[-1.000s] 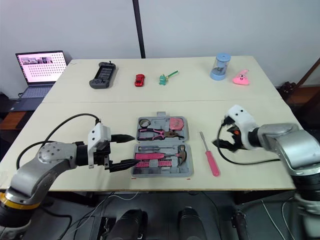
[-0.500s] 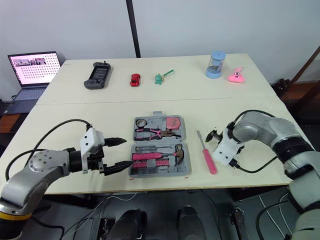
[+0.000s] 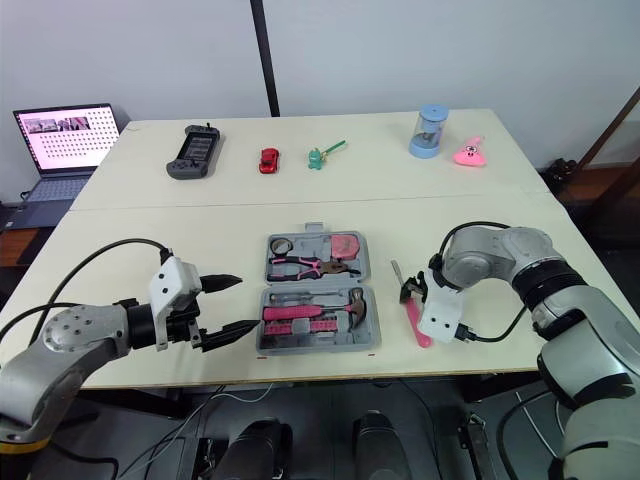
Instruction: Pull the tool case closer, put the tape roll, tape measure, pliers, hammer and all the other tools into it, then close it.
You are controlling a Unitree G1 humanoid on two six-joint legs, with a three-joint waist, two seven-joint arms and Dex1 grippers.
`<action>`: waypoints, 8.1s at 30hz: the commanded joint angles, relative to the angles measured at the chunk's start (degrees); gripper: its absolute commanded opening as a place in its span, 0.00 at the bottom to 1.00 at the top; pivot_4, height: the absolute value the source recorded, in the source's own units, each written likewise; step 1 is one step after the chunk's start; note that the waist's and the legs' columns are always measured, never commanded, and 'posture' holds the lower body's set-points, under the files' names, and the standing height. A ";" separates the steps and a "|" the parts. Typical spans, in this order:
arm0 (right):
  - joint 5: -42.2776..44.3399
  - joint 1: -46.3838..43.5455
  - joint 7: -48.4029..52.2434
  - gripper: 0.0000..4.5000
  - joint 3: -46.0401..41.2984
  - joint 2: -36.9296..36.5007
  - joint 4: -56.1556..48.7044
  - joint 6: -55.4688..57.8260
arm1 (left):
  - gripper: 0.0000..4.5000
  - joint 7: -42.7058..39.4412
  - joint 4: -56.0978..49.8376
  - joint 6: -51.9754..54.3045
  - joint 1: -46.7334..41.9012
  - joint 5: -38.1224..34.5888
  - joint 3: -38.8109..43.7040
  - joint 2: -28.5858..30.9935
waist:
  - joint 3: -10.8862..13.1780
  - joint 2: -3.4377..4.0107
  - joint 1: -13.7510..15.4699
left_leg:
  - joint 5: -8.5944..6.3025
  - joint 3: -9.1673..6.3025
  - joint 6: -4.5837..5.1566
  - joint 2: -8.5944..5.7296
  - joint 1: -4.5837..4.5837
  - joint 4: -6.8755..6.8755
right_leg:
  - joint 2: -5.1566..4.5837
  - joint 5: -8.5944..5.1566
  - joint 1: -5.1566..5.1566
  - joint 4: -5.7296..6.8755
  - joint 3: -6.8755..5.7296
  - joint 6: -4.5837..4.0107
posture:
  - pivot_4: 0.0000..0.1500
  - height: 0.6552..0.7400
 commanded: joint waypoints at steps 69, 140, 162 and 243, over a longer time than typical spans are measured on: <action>52.80 38.85 -14.53 0.15 -44.52 8.91 -42.11 119.79 | 1.00 -11.78 8.42 -8.80 -8.48 2.52 -2.47 0.48 | -0.06 -0.07 1.66 | 0.01 -0.24 0.01 -0.02 -0.06 0.02 | -0.06 0.04 0.02 0.04 -0.12 -0.04 | 1.00 0.22; 53.06 -5.83 -9.12 0.09 17.75 23.27 -57.51 137.91 | 1.00 -12.29 3.35 -12.87 16.89 2.84 8.20 3.30 | 0.07 0.12 1.29 | 0.01 -0.38 0.01 0.01 -0.16 -0.06 | -0.26 0.04 -0.19 0.01 -0.26 -0.06 | 1.00 0.22; 52.98 8.39 -2.94 0.52 -6.93 7.72 -60.14 106.99 | 1.00 -11.57 5.89 -10.43 9.72 -0.90 6.13 1.11 | 0.05 0.06 1.80 | 0.00 -0.41 0.01 -0.06 -0.17 -0.06 | -0.29 0.05 -0.08 -0.06 -0.37 -0.03 | 1.00 0.22; 38.91 16.11 5.40 0.00 -24.52 18.27 -11.32 62.59 | 0.00 -15.20 68.48 -36.92 -31.91 24.48 -13.65 -20.65 | 0.07 -0.02 1.35 | 0.10 -0.16 -0.15 -0.07 -0.11 0.05 | -0.03 0.05 -0.11 0.16 -0.31 -0.09 | 1.00 0.22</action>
